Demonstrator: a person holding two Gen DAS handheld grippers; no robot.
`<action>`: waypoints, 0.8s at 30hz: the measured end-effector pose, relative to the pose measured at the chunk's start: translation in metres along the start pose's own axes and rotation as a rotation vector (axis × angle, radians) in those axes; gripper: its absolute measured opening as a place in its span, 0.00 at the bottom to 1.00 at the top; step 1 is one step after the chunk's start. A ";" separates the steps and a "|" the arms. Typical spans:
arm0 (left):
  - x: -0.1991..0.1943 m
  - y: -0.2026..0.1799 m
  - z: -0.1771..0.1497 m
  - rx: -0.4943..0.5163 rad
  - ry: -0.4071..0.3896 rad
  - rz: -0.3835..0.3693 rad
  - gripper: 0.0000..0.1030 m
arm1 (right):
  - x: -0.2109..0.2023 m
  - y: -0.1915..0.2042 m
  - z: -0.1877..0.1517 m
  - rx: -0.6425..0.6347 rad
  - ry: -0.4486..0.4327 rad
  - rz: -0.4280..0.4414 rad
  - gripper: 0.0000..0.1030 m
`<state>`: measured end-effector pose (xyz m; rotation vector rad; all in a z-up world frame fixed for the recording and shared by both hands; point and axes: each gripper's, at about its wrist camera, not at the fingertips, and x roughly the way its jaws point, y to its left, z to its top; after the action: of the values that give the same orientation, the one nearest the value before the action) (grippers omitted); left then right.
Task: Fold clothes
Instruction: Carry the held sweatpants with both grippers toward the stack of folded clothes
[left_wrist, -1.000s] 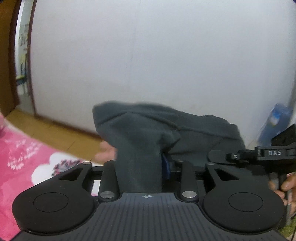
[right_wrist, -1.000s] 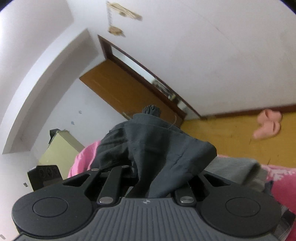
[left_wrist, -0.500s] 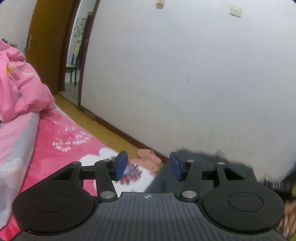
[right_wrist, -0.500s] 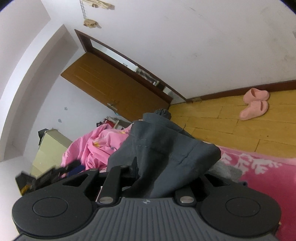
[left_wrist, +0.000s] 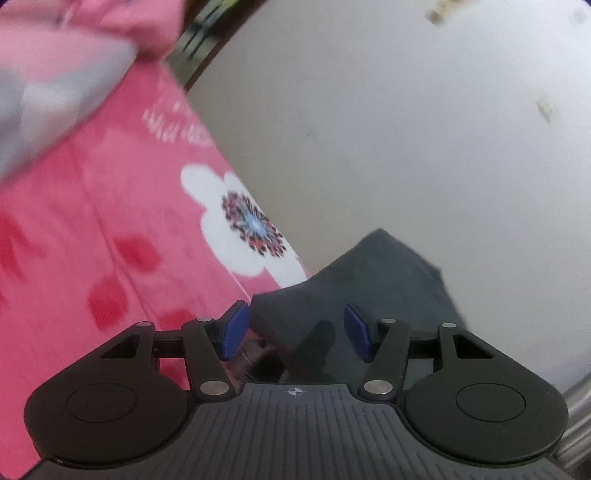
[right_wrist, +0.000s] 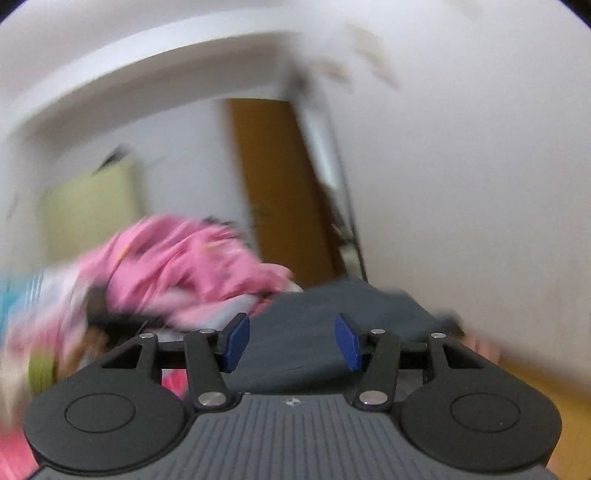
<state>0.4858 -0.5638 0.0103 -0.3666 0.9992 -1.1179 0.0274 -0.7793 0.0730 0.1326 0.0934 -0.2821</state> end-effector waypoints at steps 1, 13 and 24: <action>0.001 0.005 -0.002 -0.045 0.004 -0.013 0.56 | -0.004 0.023 -0.008 -0.145 -0.020 -0.004 0.57; 0.010 0.002 -0.016 -0.151 0.086 0.006 0.57 | 0.030 0.115 -0.047 -0.808 0.129 -0.042 0.50; 0.018 -0.025 -0.020 -0.076 0.079 0.000 0.08 | 0.016 0.122 -0.038 -0.730 0.125 -0.022 0.10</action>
<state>0.4561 -0.5860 0.0081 -0.3862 1.1140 -1.1036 0.0744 -0.6625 0.0479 -0.5765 0.3153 -0.2463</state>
